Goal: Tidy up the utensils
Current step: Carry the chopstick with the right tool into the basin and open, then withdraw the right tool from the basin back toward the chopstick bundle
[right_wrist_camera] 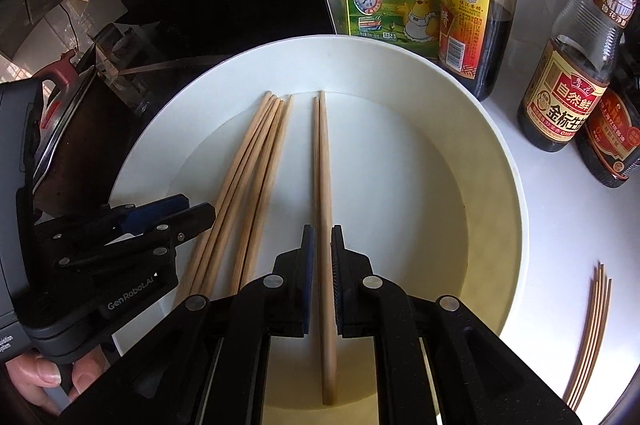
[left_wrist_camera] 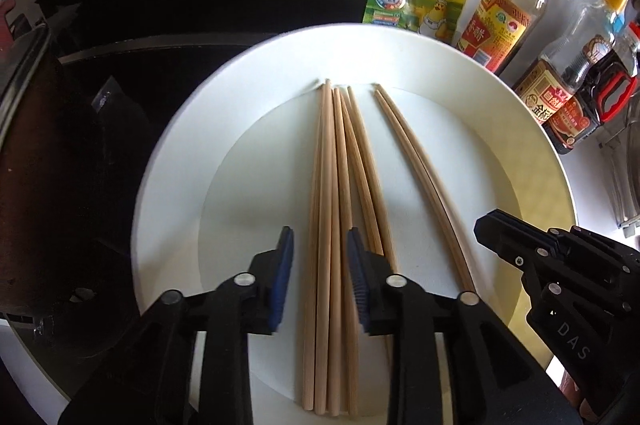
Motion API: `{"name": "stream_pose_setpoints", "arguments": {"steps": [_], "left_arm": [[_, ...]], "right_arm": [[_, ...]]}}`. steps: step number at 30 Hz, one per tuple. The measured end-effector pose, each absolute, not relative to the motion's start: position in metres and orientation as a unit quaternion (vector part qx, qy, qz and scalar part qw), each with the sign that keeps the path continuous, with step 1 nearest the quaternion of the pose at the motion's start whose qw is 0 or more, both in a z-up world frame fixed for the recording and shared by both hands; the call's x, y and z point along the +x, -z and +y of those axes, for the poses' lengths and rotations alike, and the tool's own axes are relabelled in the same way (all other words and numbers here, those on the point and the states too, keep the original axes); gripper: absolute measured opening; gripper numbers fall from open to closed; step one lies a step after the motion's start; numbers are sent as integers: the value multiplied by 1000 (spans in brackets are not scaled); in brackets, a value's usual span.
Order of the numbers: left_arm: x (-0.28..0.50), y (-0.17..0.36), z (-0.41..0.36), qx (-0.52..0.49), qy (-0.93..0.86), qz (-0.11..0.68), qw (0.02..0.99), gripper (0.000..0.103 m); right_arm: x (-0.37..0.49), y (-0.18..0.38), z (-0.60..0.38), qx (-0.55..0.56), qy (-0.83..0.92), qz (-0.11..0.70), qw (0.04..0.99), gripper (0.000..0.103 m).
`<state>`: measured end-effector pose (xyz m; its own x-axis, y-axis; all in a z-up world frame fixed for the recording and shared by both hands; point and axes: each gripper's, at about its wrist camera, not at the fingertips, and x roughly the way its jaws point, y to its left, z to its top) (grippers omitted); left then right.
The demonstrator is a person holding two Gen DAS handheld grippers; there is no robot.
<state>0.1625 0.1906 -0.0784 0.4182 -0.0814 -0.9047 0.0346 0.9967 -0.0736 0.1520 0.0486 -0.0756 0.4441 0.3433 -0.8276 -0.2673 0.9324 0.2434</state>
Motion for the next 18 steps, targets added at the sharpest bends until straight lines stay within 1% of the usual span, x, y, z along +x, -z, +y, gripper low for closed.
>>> {"name": "stream_pose_setpoints", "arguments": {"steps": [1,3,5,10,15,18], "left_arm": [[162,76,192,-22,32,536,844,37],[160,72,194,-23,27,530,847,49],[159,67,195,-24,24,524,851,57],[152,56,196,-25,24,515,857,59],[140,47,196,-27,21,506,862,61],[131,42,196,-29,22,499,866,64]], "right_arm": [[151,75,47,38,-179,494,850,8],[148,72,45,39,-177,491,852,8],[145,71,42,41,-176,489,853,9],[135,66,37,43,-174,485,856,13],[123,59,31,49,-169,474,863,22],[115,53,27,51,-164,466,868,24]]}}
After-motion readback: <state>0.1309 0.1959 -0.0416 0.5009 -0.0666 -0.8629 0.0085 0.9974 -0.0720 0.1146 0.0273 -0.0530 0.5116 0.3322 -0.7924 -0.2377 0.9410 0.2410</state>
